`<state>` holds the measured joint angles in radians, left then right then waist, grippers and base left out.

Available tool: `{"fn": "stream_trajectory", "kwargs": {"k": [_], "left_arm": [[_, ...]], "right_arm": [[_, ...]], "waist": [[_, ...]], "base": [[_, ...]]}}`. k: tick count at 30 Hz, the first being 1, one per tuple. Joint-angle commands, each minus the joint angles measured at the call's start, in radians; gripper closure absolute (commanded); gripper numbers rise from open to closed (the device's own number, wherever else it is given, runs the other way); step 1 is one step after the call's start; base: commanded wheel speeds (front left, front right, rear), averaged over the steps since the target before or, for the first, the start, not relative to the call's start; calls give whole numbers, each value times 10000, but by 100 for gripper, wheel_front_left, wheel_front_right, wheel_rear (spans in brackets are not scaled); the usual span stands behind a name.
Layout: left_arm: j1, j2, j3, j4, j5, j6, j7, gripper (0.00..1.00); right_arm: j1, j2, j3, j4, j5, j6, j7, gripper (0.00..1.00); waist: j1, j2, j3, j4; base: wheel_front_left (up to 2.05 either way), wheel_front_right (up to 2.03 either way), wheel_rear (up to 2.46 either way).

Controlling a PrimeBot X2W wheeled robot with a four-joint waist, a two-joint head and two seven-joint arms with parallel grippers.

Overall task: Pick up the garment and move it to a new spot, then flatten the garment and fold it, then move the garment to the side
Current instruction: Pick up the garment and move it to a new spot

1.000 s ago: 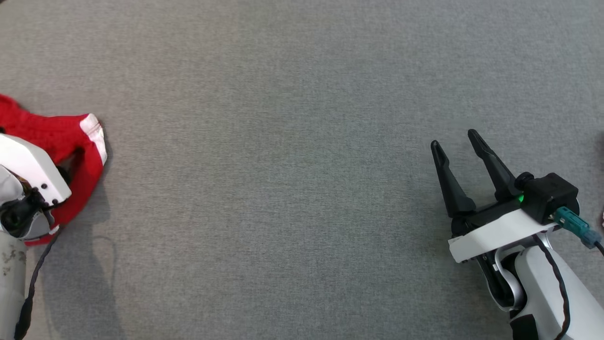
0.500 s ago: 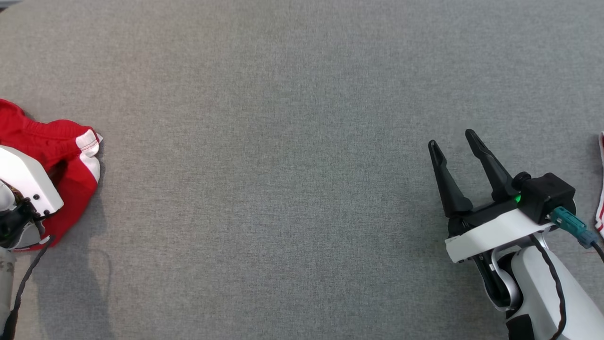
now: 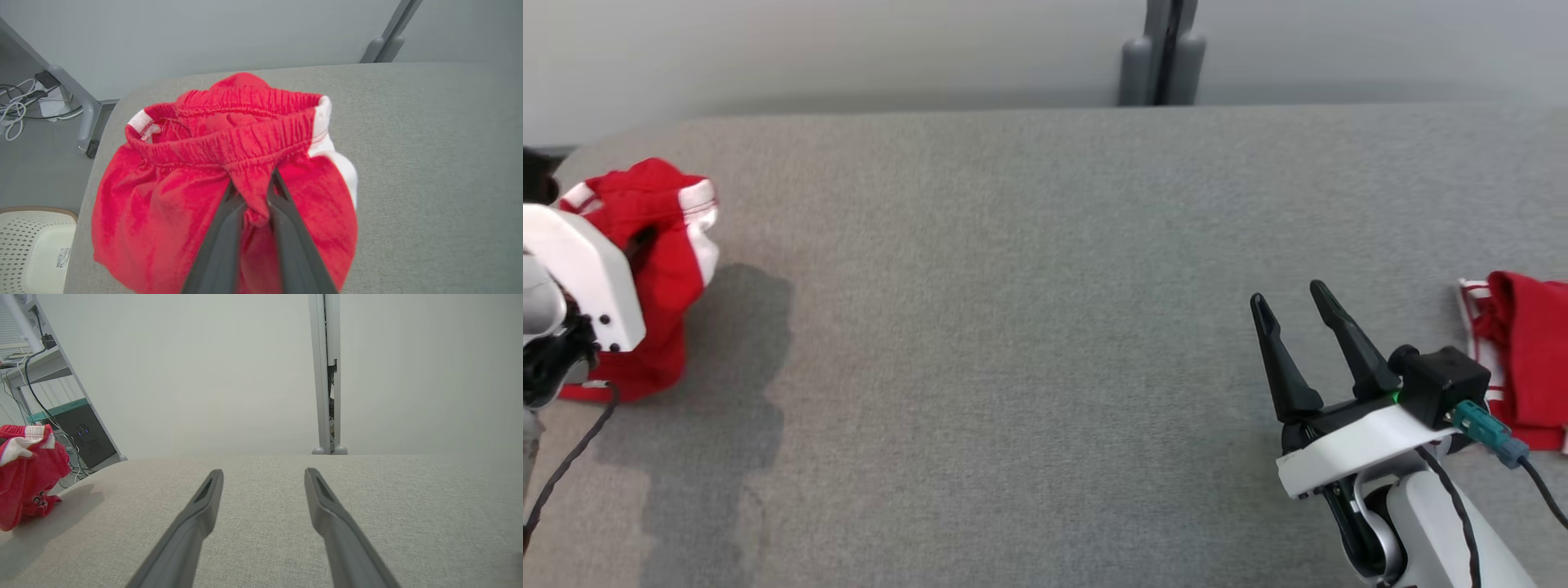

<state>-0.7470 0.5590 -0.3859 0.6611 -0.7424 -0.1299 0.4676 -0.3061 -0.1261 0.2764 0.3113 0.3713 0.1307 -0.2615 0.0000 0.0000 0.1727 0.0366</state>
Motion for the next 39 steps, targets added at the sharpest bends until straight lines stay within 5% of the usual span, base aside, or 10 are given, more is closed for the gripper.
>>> {"fn": "stream_trajectory", "kwargs": {"k": [1,13,22,28,39], "left_arm": [[-140,44,-138,-272,-102,-8,49,100],[486,-471,-942,-4072,-1441,-9,622,100],[1762,-1082,-1644,-6060,-993,399,-17,100],[2615,-1733,-2138,-5084,-625,511,-984,100],[2538,-3408,-3123,-340,-60,75,-3665,100]], "right_arm": [[146,25,-43,37,58,2,-48,0],[677,142,-433,67,23,2,-48,0],[888,9,-632,64,-3,2,-48,0],[851,-48,-632,14,43,2,-49,0],[750,-76,-338,109,69,2,-49,0]], "waist": [[0,0,-420,-333],[0,0,-1223,-1414],[0,0,-1270,-2169],[0,0,-1127,-2410],[0,0,-1099,-2494]], "base": [[0,0,0],[0,0,0],[0,0,0],[0,0,0],[0,0,0]]}}
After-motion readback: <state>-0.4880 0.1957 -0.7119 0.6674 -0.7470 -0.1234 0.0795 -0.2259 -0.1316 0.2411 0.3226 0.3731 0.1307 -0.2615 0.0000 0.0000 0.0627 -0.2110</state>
